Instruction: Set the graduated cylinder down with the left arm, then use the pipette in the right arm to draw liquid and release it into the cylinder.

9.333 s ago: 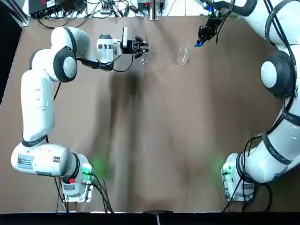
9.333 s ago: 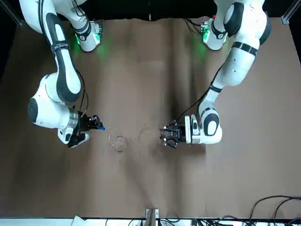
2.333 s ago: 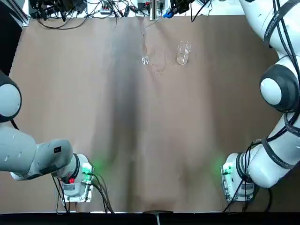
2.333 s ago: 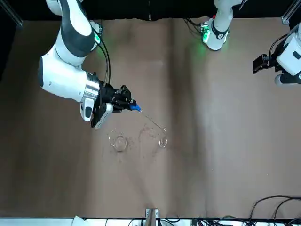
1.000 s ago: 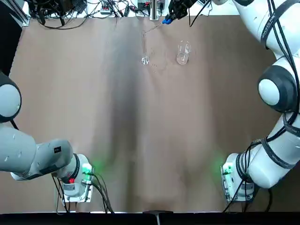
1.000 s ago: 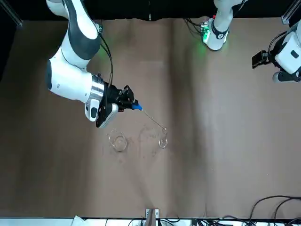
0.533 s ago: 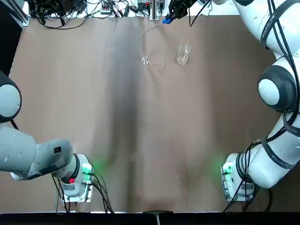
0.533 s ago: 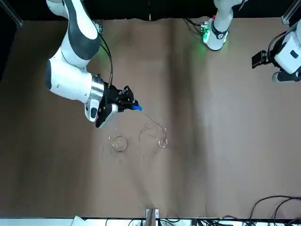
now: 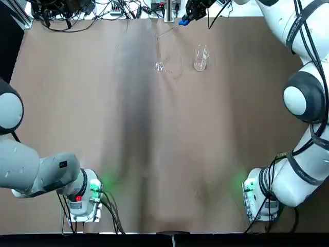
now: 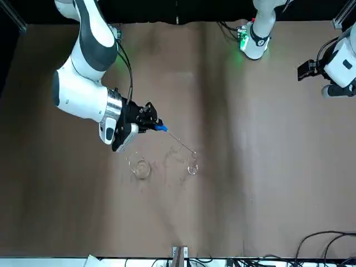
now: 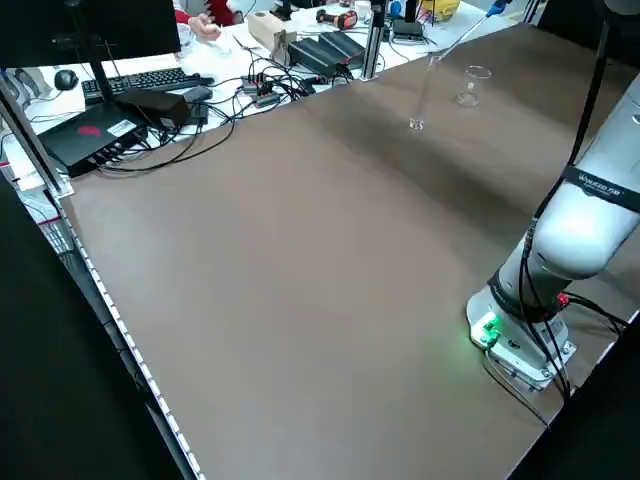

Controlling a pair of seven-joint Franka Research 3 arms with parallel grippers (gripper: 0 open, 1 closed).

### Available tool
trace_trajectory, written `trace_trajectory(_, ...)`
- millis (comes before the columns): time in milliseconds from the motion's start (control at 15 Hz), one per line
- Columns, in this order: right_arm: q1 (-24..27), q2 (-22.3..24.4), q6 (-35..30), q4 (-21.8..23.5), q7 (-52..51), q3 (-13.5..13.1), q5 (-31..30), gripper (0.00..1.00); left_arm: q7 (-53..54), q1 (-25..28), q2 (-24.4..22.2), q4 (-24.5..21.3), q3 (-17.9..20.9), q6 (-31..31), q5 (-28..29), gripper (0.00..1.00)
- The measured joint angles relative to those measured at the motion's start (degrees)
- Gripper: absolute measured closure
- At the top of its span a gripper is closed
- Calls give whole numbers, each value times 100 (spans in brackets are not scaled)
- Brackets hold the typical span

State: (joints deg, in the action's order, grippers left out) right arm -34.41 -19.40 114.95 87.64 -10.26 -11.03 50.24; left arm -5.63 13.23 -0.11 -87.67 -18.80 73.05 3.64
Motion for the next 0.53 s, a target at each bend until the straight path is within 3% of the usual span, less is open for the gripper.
trace_trajectory(533, 4, 0, 0, 0, 0, -8, -12, 76, 4, 5, 19, -1, 3, 9, 0, 0)
